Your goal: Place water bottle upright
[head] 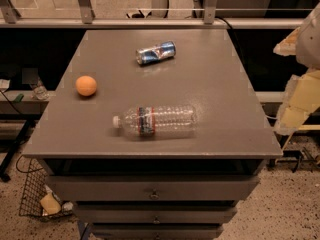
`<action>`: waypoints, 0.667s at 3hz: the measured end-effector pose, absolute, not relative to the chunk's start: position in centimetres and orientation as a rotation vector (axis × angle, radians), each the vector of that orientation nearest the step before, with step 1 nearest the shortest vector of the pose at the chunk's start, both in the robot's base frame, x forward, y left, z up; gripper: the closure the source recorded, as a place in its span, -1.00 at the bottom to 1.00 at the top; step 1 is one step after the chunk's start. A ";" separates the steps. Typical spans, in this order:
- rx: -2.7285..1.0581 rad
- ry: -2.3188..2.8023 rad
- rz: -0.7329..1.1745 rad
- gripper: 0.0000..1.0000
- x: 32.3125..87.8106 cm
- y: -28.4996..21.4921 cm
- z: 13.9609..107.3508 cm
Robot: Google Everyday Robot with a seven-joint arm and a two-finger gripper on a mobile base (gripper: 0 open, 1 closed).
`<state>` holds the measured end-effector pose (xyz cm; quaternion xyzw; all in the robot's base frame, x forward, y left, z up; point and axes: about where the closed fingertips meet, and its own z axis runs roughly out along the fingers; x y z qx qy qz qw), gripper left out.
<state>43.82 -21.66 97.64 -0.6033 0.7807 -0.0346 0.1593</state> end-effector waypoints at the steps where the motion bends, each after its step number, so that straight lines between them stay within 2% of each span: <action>1: -1.725 2.231 -0.099 -1.00 43.8 -21.6 97.6; 2: -1.854 2.188 -0.111 -1.00 45.5 -17.9 96.4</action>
Offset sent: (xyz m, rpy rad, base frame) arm 0.0516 0.1108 -0.0412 -0.1503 0.1076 0.2589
